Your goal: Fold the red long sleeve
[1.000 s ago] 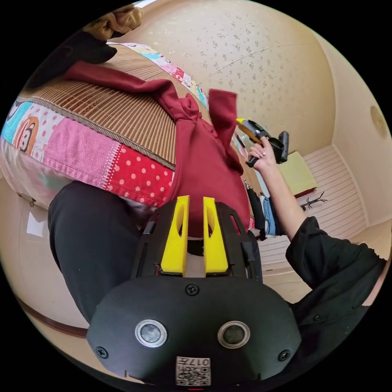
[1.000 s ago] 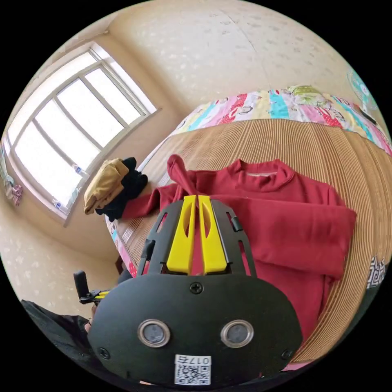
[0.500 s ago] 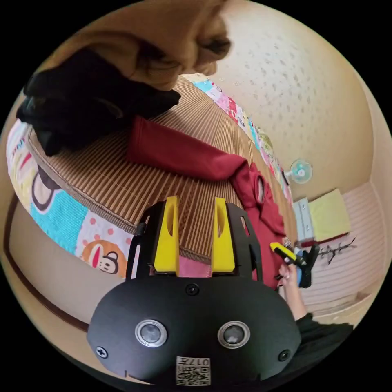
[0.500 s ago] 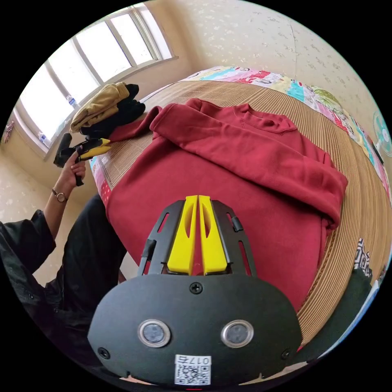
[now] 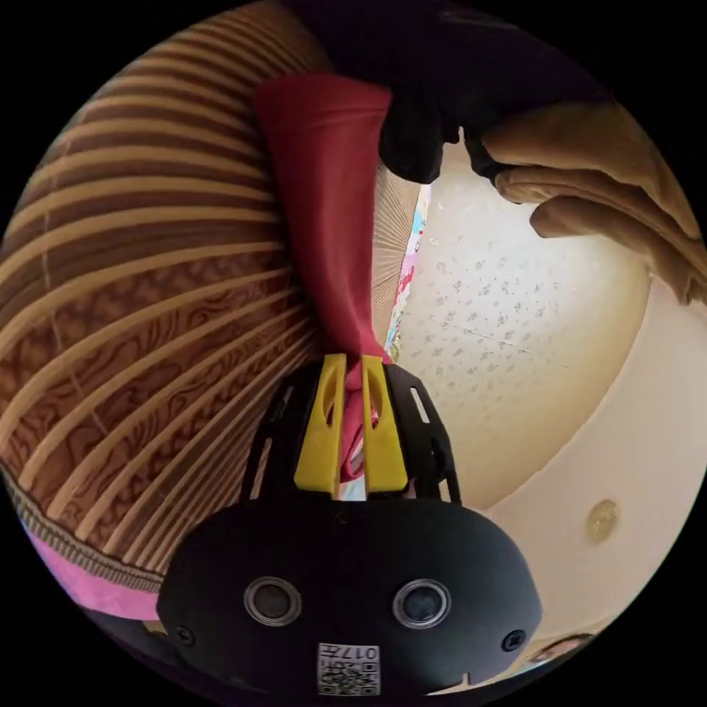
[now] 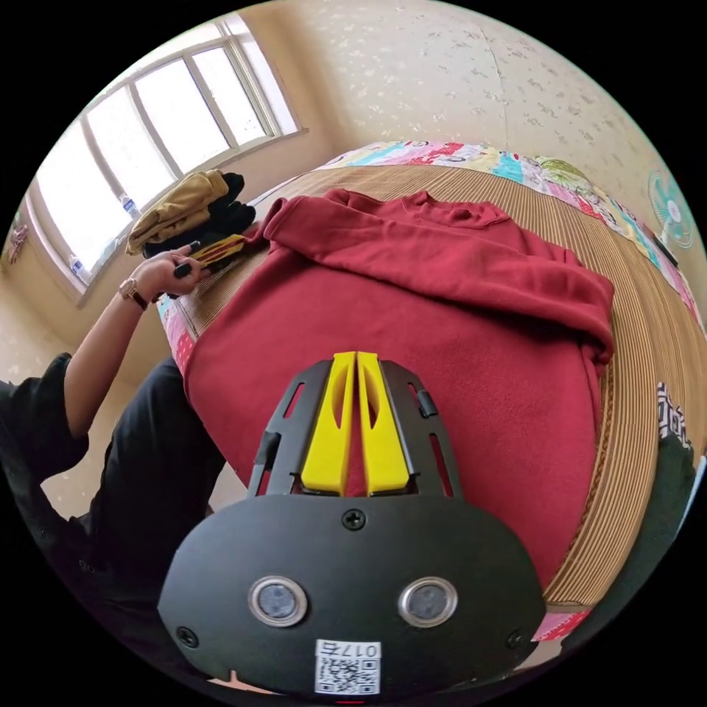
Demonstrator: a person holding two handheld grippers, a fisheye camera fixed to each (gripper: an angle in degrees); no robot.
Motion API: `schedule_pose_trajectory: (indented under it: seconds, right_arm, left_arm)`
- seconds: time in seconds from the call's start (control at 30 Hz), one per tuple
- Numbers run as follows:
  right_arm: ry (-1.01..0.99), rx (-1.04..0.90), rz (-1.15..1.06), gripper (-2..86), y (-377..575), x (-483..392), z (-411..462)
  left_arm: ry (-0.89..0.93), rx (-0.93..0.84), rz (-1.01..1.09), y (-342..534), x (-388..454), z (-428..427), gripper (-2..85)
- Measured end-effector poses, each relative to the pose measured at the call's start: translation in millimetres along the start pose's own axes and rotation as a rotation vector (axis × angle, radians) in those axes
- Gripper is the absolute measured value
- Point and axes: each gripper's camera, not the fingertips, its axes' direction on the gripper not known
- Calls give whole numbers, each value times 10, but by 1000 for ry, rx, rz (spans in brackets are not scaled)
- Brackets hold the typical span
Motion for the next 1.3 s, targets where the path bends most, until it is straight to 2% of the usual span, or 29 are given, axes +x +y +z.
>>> schedule_pose_trajectory:
  seconds: [0.07,0.2,0.33,0.4,0.47,0.57,0.6,0.63,0.67,0.7,0.73,0.8,0.9,1.0,1.1,1.17,1.23,1.3]
  right_arm:
    - [36,17,-18,4,125,52,-12]
    - [3,28,4,4,244,292,-71]
    - [-86,38,54,5,337,646,-158]
    - [-111,45,72,5,370,761,-191]
    - [-111,50,73,5,398,846,-234]
    - [-99,55,67,5,408,915,-287]
    - [-99,56,67,5,408,931,-297]
    - [-103,59,68,5,407,967,-318]
    - [-108,62,70,5,404,1006,-339]
    - [-112,63,72,5,401,1025,-349]
    - [-122,65,75,5,392,1068,-369]
    - [-141,67,84,5,373,1136,-394]
    - [-176,75,98,5,332,1241,-426]
    - [-200,82,106,6,269,1309,-441]
    - [-218,85,115,6,176,1347,-444]
    - [-228,82,124,6,79,1357,-440]
    - [-245,56,157,5,-22,1388,-489]
    - [-210,30,240,5,-72,1411,-643]
  left_arm:
    - [-19,8,80,110,97,-19,5]
    - [-180,198,482,813,849,-276,-5]
    - [-191,382,846,1729,1581,-323,-5]
    - [-211,380,1013,2126,1846,-102,-5]
    - [-205,271,1176,2529,2008,335,-4]
    - [-204,-51,1384,3320,1912,1354,-1]
    - [-253,-214,1473,3717,1712,1851,0]
    - [-353,-397,1578,4159,1386,2404,2]
    - [-437,-501,1624,4378,1168,2702,4]
    - [-676,-685,1667,4743,646,3267,7]
    - [-904,-776,1670,4997,66,3675,11]
    - [-1057,-718,1658,5174,-567,3854,14]
    - [-995,-704,1521,5145,-1008,3719,14]
    - [-792,-717,1305,4888,-1159,3328,19]
    - [-566,-637,1256,4741,-1256,2654,40]
    - [-573,-538,1237,4702,-1352,2269,50]
    - [-713,-403,1249,4747,-1500,1870,53]
    - [-834,-344,1286,4837,-1622,1703,51]
